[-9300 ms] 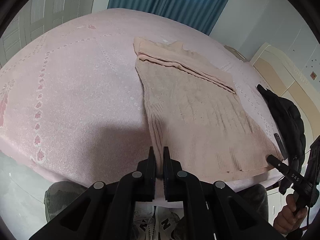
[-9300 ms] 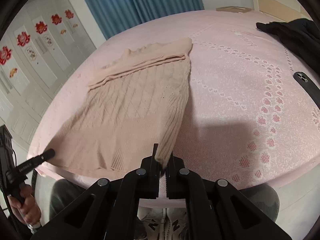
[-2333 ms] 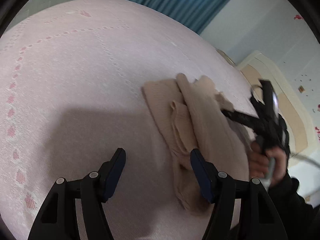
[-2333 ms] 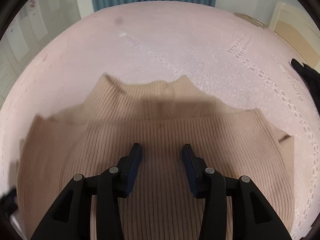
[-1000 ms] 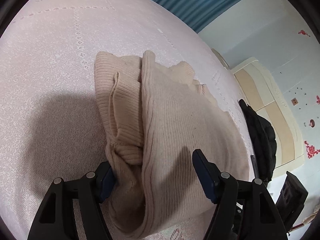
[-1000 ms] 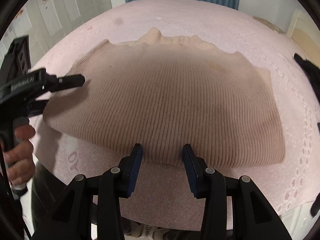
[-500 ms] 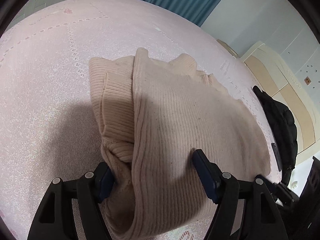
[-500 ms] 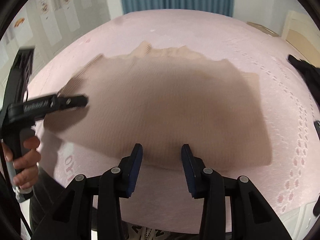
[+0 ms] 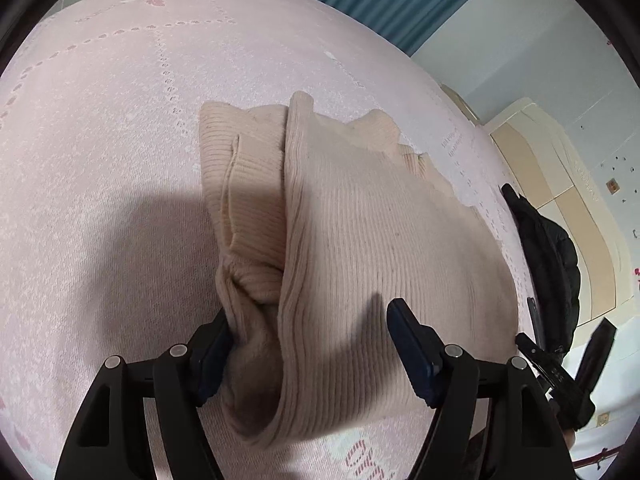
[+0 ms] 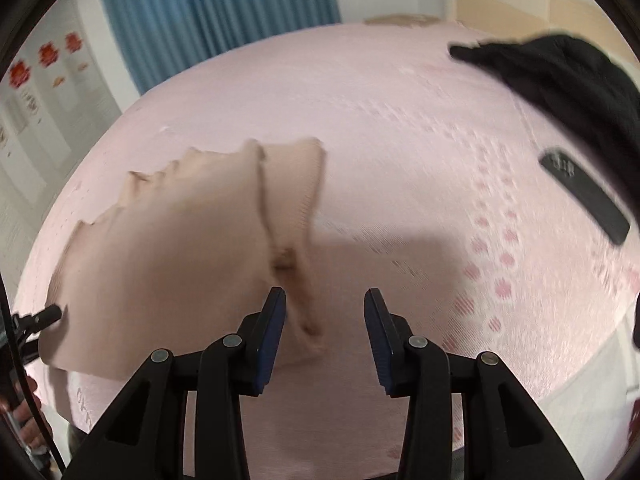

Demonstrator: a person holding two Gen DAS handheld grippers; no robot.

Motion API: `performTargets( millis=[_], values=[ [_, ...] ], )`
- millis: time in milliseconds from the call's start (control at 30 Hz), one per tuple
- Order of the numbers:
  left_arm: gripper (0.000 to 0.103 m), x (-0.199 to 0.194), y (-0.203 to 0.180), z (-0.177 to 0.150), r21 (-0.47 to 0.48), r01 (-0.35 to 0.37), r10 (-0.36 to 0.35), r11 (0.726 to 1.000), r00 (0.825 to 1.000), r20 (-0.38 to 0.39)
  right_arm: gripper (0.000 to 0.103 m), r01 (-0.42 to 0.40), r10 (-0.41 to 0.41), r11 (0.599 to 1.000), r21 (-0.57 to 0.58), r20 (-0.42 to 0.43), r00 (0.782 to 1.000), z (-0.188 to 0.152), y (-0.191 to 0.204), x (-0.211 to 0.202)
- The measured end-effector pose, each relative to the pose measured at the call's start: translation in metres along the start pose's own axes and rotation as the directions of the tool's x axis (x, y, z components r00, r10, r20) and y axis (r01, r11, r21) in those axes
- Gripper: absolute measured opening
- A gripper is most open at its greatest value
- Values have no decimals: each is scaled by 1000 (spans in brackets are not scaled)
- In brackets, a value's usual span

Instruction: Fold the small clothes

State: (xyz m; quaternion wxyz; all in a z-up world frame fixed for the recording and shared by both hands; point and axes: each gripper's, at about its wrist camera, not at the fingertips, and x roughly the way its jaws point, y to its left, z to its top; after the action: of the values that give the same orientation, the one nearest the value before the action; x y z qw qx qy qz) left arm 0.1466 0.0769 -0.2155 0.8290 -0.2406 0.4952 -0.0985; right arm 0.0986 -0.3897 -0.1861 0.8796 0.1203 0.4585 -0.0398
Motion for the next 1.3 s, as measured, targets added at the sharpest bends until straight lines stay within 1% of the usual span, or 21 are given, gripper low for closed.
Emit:
performTargets(
  millis=[100, 200, 267, 367, 400, 500, 600, 633, 667, 733, 867, 900, 967, 1033, 1067, 1100, 1133, 1200, 1267, 1300],
  values=[
    [71, -2, -2, -4, 19, -13, 13, 1000, 1000, -2, 40, -30, 32, 998, 56, -31, 999, -5, -17, 9],
    [71, -3, -2, -5, 15, -14, 15, 1000, 1000, -7, 40, -84, 85, 991, 109, -7, 996, -4, -23, 7],
    [71, -4, -1, -4, 0, -6, 6, 1000, 1000, -8, 40, -123, 124, 985, 123, 7, 992, -2, -22, 3],
    [71, -5, 4, -2, -37, 19, -19, 999, 1000, -7, 40, -164, 159, 980, 112, 48, 986, 1, -19, -6],
    [71, -5, 4, -2, -46, 28, -28, 999, 1000, -6, 40, -187, 182, 977, 103, 59, 982, 3, -16, -8],
    [71, -5, 10, -3, -65, 49, -49, 997, 999, -5, 40, -231, 229, 971, 66, 44, 973, 8, -5, -3],
    [71, -3, 11, -2, -61, 51, -51, 997, 999, -1, 39, -217, 218, 975, 43, -18, 976, 5, 6, 15],
    [71, -2, 11, -2, -60, 50, -50, 997, 999, 2, 36, -203, 204, 978, 38, -34, 978, 3, 7, 20],
    [71, 0, 9, -1, -58, 48, -48, 997, 999, 5, 31, -150, 151, 988, 23, -53, 987, 1, 10, 27],
    [71, 3, 8, 2, -55, 45, -44, 997, 999, 12, 31, -134, 134, 991, 7, -47, 990, 1, 11, 30],
    [70, 13, 1, 11, -50, 24, -23, 998, 1000, 21, 30, -58, 54, 996, -65, -65, 996, 4, 25, 27],
    [70, 15, 1, 13, -52, 22, -21, 998, 999, 24, 30, -53, 48, 996, -72, -66, 997, 5, 26, 26],
    [64, 17, 1, 18, -60, 6, -4, 998, 1000, 30, 30, -51, 46, 996, -80, -61, 997, 7, 25, 17],
    [39, 18, 1, 20, -78, -27, 30, 997, 999, 44, 30, -46, 43, 996, -73, -48, 998, 9, 23, 10],
    [34, 16, 3, 21, -105, -29, 34, 994, 998, 54, 31, -41, 38, 997, -64, -38, 999, 11, 20, 6],
    [25, 16, 5, 23, -134, -8, 16, 991, 998, 55, 31, -30, 29, 998, -54, -34, 999, 12, 16, 2],
    [22, 15, 5, 25, -147, 4, 4, 989, 999, 51, 31, -25, 23, 999, -48, -32, 999, 11, 11, -2],
    [20, 10, -1, 29, -129, -14, 22, 991, 998, 59, 31, -21, 21, 1000, -18, -29, 999, 13, 1, -8],
    [20, 3, -13, 33, -94, -45, 51, 995, 996, 68, 31, -48, 49, 998, 33, -26, 998, 14, -9, -15],
    [19, -1, -18, 34, -87, -57, 63, 995, 995, 72, 31, -57, 57, 998, 37, -17, 998, 14, -12, -21]
  ],
)
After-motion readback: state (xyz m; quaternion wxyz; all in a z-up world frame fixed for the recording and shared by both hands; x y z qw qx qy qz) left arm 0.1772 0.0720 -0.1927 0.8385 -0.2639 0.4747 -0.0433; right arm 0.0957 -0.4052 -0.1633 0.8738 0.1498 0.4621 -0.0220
